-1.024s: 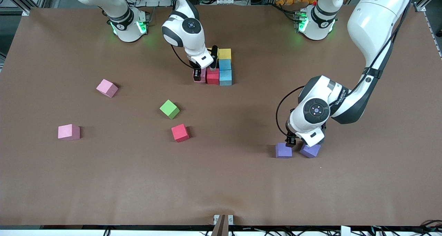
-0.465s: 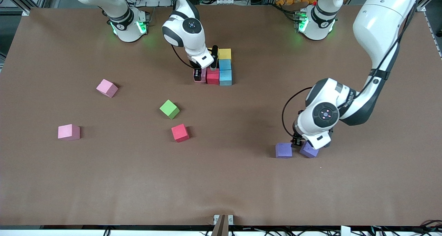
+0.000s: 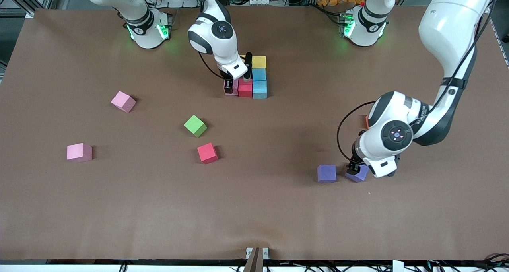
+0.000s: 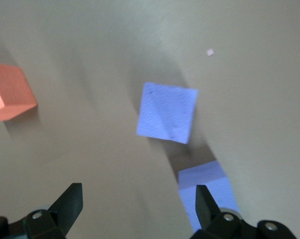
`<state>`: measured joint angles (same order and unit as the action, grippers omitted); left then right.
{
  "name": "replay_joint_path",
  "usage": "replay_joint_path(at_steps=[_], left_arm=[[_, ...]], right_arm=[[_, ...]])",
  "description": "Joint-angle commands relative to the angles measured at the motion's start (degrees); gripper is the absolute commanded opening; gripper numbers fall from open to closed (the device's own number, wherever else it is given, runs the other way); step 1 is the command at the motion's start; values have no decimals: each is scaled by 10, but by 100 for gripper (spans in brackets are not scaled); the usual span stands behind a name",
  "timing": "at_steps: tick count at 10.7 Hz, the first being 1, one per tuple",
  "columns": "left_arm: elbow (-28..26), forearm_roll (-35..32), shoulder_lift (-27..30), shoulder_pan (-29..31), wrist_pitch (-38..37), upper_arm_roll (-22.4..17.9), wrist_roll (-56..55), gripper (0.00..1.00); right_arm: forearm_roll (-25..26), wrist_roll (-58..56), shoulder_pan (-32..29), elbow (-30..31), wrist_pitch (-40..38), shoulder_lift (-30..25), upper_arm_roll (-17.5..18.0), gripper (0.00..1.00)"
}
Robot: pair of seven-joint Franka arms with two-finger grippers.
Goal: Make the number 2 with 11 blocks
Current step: 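Lower the lavender block under the red while the left gripper hovers over purple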
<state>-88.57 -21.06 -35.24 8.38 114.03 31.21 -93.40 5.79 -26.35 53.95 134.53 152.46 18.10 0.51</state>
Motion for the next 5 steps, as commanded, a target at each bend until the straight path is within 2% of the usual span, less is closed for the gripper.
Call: replay_joint_path(at_steps=[1, 3, 5], left_arm=[[8, -10, 44, 15, -38, 5, 107, 100], [37, -10, 47, 15, -48, 4, 221, 100], [41, -10, 41, 15, -48, 3, 296, 100]], right_arm=[[2, 4, 6, -9, 2, 10, -2, 33], [2, 4, 7, -9, 2, 10, -1, 36], [2, 4, 7, -9, 2, 12, -1, 39]])
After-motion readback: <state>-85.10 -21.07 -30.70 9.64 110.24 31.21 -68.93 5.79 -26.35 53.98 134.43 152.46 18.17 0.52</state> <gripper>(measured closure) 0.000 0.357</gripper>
